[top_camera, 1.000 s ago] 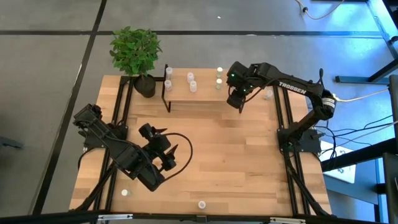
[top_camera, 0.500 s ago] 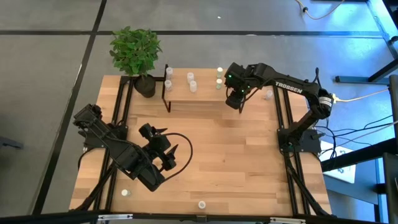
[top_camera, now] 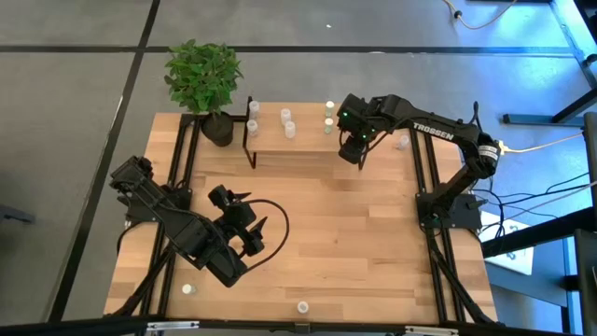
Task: Pick and place medicine bottles onto shelf by color
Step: Put the red pill bottle on the shelf aligned with the other red pill bottles
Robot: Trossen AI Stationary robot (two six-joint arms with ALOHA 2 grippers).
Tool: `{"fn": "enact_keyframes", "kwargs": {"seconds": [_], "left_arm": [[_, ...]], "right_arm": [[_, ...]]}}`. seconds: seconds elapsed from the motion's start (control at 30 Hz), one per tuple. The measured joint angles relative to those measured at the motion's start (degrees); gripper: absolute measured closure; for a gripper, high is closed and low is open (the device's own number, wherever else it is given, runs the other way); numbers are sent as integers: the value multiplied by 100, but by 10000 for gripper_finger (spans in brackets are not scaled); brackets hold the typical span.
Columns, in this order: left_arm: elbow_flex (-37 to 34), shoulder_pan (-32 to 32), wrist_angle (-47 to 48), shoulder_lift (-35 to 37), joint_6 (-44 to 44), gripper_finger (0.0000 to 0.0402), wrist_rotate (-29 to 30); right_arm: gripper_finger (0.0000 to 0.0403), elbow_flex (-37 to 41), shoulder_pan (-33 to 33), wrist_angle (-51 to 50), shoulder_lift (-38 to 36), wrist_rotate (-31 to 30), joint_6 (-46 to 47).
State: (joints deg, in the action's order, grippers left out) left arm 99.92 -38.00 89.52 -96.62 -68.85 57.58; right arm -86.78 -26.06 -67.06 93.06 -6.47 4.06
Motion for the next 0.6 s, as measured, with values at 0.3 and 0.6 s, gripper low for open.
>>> {"fn": "enact_keyframes", "kwargs": {"seconds": [0.3,0.6], "left_arm": [[1,0,-2,0,1,54,-4],[0,0,-20,0,1,54,-37]], "right_arm": [[255,19,-2,46,7,23,-11],[207,17,-2,50,5,53,-143]]}}
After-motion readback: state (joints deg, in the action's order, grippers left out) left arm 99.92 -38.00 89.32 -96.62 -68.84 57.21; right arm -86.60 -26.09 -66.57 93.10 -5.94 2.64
